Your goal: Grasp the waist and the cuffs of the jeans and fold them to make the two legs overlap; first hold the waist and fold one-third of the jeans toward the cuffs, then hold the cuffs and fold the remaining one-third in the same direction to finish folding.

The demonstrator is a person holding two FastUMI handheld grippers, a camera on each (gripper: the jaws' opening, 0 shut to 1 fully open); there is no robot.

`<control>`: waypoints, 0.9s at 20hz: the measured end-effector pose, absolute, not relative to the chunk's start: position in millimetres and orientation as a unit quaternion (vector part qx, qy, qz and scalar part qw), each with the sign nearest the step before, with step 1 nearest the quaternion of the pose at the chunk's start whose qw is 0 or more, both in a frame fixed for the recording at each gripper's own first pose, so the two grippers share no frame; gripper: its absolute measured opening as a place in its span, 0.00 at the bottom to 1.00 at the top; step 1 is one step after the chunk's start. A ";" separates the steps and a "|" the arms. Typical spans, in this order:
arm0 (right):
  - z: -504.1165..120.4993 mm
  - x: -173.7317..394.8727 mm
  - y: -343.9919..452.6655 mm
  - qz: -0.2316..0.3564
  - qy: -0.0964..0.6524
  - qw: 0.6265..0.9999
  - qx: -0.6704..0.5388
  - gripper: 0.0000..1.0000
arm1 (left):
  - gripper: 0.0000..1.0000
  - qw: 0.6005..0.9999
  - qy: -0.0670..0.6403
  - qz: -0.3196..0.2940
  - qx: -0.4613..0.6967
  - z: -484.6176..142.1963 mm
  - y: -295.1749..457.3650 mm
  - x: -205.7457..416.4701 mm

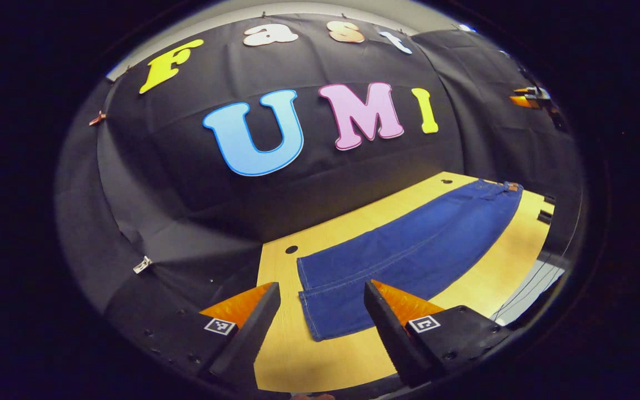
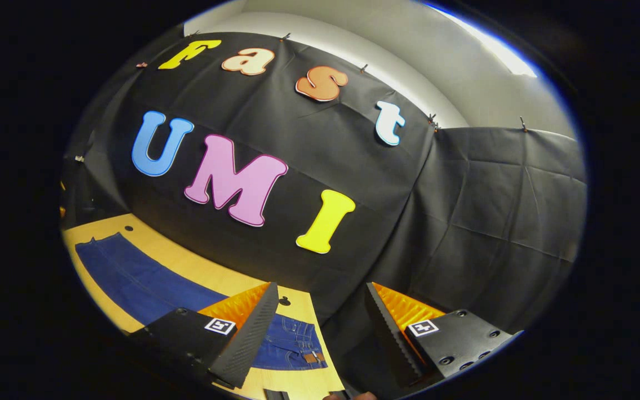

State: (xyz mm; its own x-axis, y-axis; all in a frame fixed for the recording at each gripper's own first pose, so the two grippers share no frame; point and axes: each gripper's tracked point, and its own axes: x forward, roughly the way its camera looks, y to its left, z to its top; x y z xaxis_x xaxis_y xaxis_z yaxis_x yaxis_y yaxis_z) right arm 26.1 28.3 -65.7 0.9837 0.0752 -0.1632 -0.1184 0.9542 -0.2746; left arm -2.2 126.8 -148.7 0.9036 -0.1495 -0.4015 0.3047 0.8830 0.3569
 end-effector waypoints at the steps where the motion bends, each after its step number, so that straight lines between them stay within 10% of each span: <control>1: -74.8 26.2 34.1 0.064 0.077 0.982 -0.158 0.96 | 0.97 0.943 0.188 -0.143 0.233 -157.8 121.6 -1.5; 8: -152.3 15.8 66.1 0.186 0.128 0.947 -0.228 0.96 | 0.97 0.861 0.245 -0.286 0.343 -219.0 84.4 -7.5; 18: -346.5 -6.9 61.0 0.356 0.245 0.789 -0.437 0.96 | 0.97 0.707 0.333 -0.372 0.501 -343.8 107.7 11.9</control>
